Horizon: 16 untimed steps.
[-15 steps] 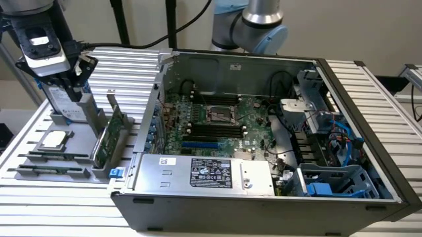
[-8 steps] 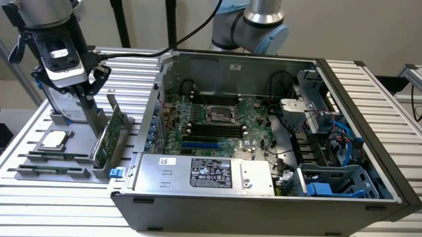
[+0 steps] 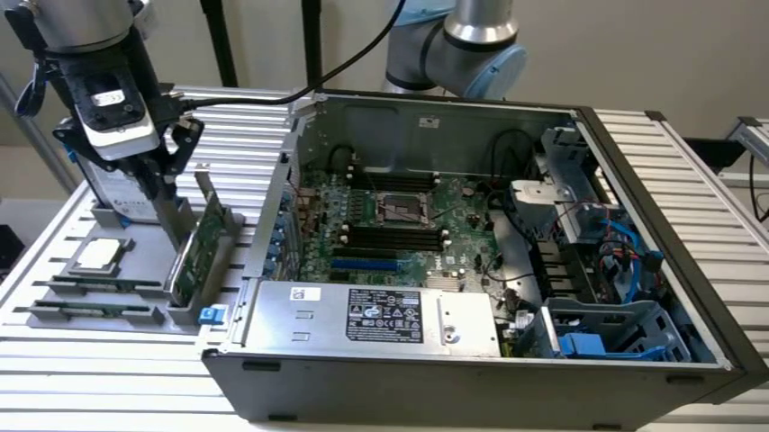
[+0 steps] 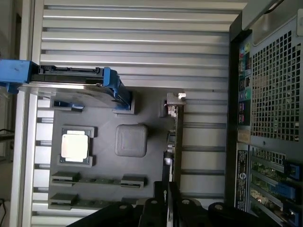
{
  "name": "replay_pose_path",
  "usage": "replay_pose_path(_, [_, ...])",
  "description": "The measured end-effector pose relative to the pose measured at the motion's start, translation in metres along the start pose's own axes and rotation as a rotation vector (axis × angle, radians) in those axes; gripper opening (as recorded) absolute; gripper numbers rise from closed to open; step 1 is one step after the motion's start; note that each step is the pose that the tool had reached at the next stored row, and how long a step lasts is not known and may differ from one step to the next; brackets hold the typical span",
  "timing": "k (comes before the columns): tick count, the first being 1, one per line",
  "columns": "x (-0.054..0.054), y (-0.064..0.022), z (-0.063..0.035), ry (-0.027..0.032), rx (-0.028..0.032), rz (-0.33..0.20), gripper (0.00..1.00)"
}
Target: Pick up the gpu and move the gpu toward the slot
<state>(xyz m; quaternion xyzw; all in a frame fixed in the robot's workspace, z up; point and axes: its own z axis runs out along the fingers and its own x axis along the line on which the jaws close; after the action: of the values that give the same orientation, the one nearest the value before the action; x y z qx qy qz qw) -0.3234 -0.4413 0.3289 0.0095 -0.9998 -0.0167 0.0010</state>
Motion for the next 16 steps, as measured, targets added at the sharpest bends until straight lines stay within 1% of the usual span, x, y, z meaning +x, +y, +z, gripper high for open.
replay_pose_path(3, [0.000, 0.0000, 0.0003, -0.0002, 0.0012, 0.000, 0.36])
replay_pose_path(4, [0.000, 0.0000, 0.0008, -0.0002, 0.0023, 0.000, 0.36])
replay_pose_path(5, [0.000, 0.0000, 0.0018, -0.0011, 0.0035, 0.000, 0.42])
replay_pose_path(7, [0.000, -0.0001, 0.0046, -0.0040, 0.0062, 0.001, 0.42])
replay_pose_path(10, [0.000, -0.0003, 0.0084, -0.0065, 0.0164, 0.002, 0.42])
replay_pose_path(11, [0.000, -0.0003, 0.0099, -0.0075, 0.0189, 0.003, 0.42])
replay_pose_path(14, [0.000, -0.0005, 0.0145, -0.0104, 0.0245, 0.005, 0.42])
replay_pose_path(16, [0.000, -0.0006, 0.0176, -0.0139, 0.0272, 0.009, 0.42])
